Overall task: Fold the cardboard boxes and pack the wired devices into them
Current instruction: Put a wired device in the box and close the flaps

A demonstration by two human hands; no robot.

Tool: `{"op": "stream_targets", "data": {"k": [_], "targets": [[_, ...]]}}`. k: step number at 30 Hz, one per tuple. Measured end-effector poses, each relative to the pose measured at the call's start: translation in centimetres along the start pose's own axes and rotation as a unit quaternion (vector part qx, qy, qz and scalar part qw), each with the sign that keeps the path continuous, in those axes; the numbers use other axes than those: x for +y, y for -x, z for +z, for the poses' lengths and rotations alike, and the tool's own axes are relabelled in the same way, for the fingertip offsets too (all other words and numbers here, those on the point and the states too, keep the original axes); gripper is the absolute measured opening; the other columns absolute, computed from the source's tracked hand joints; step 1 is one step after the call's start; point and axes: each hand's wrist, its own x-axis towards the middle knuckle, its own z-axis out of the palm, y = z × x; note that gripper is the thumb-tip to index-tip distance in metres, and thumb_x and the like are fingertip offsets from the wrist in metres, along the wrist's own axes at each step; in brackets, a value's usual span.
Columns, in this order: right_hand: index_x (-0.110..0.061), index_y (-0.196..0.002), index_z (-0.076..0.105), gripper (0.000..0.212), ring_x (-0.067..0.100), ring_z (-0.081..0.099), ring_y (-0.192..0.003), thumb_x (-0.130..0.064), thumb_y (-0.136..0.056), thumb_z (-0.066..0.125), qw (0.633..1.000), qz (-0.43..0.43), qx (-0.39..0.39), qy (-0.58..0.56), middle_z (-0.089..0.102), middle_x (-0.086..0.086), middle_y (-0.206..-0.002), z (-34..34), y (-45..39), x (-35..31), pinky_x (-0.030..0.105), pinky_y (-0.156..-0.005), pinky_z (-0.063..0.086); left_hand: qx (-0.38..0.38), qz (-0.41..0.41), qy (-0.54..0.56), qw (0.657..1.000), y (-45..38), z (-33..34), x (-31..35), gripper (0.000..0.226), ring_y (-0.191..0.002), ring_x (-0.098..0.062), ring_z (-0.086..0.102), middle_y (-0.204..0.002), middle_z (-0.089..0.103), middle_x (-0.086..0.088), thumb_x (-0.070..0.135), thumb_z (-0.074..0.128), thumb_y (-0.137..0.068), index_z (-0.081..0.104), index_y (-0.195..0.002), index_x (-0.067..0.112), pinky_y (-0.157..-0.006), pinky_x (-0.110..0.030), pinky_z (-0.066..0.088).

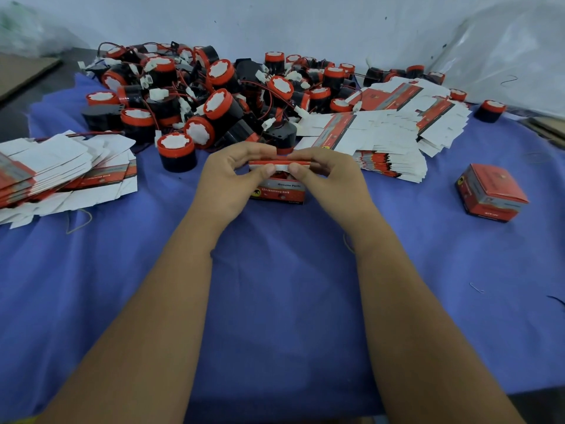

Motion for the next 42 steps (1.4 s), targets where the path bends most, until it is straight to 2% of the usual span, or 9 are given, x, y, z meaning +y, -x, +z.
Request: {"op": "stream_targets", "data": {"k": [5, 10, 13, 18, 24, 30, 32, 35, 42], "targets": [[-0.02, -0.102, 0.068, 0.02, 0.007, 0.053, -0.103, -0.012, -0.084, 0.072, 0.997, -0.02, 0.069, 0.041, 0.055, -0.004, -0.111, 0.17, -0.2, 0.18, 0.007, -0.084, 0.039, 0.008, -0.036, 0.081, 0.996, -0.04, 0.09, -0.29, 0.03, -0.115, -0.005, 0.063, -0.115, 0.068, 0.012, -0.002, 0.064, -0.091, 0.071, -0.099, 0.026, -0.093, -0.03, 0.056], [-0.03, -0.083, 0.064, 0.026, 0.015, 0.056, -0.08, -0.008, -0.079, 0.077, 0.997, -0.009, 0.07, 0.016, 0.056, 0.005, -0.1, 0.05, -0.37, -0.13, 0.026, -0.075, 0.051, 0.007, -0.045, 0.093, 0.995, -0.12, 0.03, -0.46, 0.03, -0.118, -0.006, 0.061, -0.115, 0.068, 0.012, -0.002, 0.066, -0.09, 0.073, -0.096, 0.026, -0.092, -0.029, 0.056], [-0.029, -0.083, 0.068, 0.025, 0.013, 0.058, -0.077, -0.006, -0.079, 0.078, 0.997, 0.0, 0.07, -0.012, 0.06, 0.004, -0.1, -0.31, -0.31, -0.26, 0.021, -0.07, 0.052, 0.007, -0.047, 0.107, 0.993, -0.1, -0.07, -0.43, 0.03, -0.117, -0.006, 0.062, -0.115, 0.069, 0.01, -0.004, 0.066, -0.089, 0.074, -0.093, 0.025, -0.089, -0.028, 0.057], [-0.026, -0.085, 0.069, 0.023, 0.009, 0.058, -0.076, -0.006, -0.079, 0.077, 0.997, 0.004, 0.071, -0.003, 0.061, 0.005, -0.102, -0.46, -0.31, -0.25, 0.016, -0.067, 0.051, 0.013, -0.039, 0.116, 0.992, -0.03, -0.07, -0.5, 0.027, -0.114, -0.005, 0.063, -0.115, 0.07, 0.002, -0.006, 0.068, -0.086, 0.074, -0.089, 0.02, -0.085, -0.028, 0.057], [-0.029, -0.08, 0.065, 0.026, 0.007, 0.058, -0.075, -0.006, -0.079, 0.077, 0.998, -0.008, 0.068, 0.005, 0.062, 0.004, -0.101, -0.54, -0.21, -0.18, 0.017, -0.066, 0.053, 0.004, -0.042, 0.117, 0.992, -0.01, -0.2, -0.58, 0.03, -0.11, -0.002, 0.064, -0.111, 0.071, 0.009, -0.006, 0.07, -0.084, 0.075, -0.083, 0.023, -0.083, -0.026, 0.058], [-0.03, -0.074, 0.063, 0.032, 0.026, 0.062, -0.085, -0.002, -0.078, 0.076, 0.998, -0.009, 0.065, -0.009, 0.062, 0.013, -0.098, -0.62, -0.16, 0.04, 0.034, -0.076, 0.056, -0.015, -0.041, 0.11, 0.993, 0.02, -0.63, -0.65, 0.029, -0.113, -0.004, 0.063, -0.114, 0.07, 0.009, -0.003, 0.072, -0.084, 0.075, -0.085, 0.026, -0.087, -0.028, 0.057], [-0.029, -0.072, 0.061, 0.033, 0.024, 0.061, -0.084, 0.001, -0.078, 0.075, 0.998, -0.017, 0.067, -0.001, 0.06, 0.008, -0.093, -0.57, -0.14, 0.15, 0.027, -0.075, 0.053, -0.027, -0.035, 0.089, 0.995, 0.04, -0.68, -0.61, 0.029, -0.116, -0.006, 0.061, -0.118, 0.069, 0.007, -0.004, 0.073, -0.083, 0.074, -0.088, 0.025, -0.088, -0.028, 0.056], [-0.021, -0.072, 0.063, 0.027, 0.01, 0.056, -0.078, 0.004, -0.077, 0.072, 0.998, -0.029, 0.064, 0.001, 0.054, -0.004, -0.086, -0.39, -0.01, 0.15, 0.013, -0.07, 0.045, -0.035, -0.024, 0.057, 0.997, 0.14, -0.64, -0.49, 0.031, -0.115, -0.002, 0.06, -0.122, 0.066, 0.002, -0.009, 0.074, -0.08, 0.071, -0.09, 0.02, -0.088, -0.023, 0.056], [-0.005, -0.077, 0.066, 0.008, 0.011, 0.053, -0.086, 0.003, -0.078, 0.065, 0.997, -0.037, 0.061, 0.043, 0.055, 0.003, -0.095, 0.04, 0.36, 0.14, 0.017, -0.074, 0.046, -0.012, -0.023, 0.038, 0.999, 0.13, -0.48, -0.41, 0.032, -0.109, 0.0, 0.063, -0.111, 0.069, 0.006, -0.007, 0.075, -0.079, 0.072, -0.088, 0.023, -0.091, -0.024, 0.056]]}}
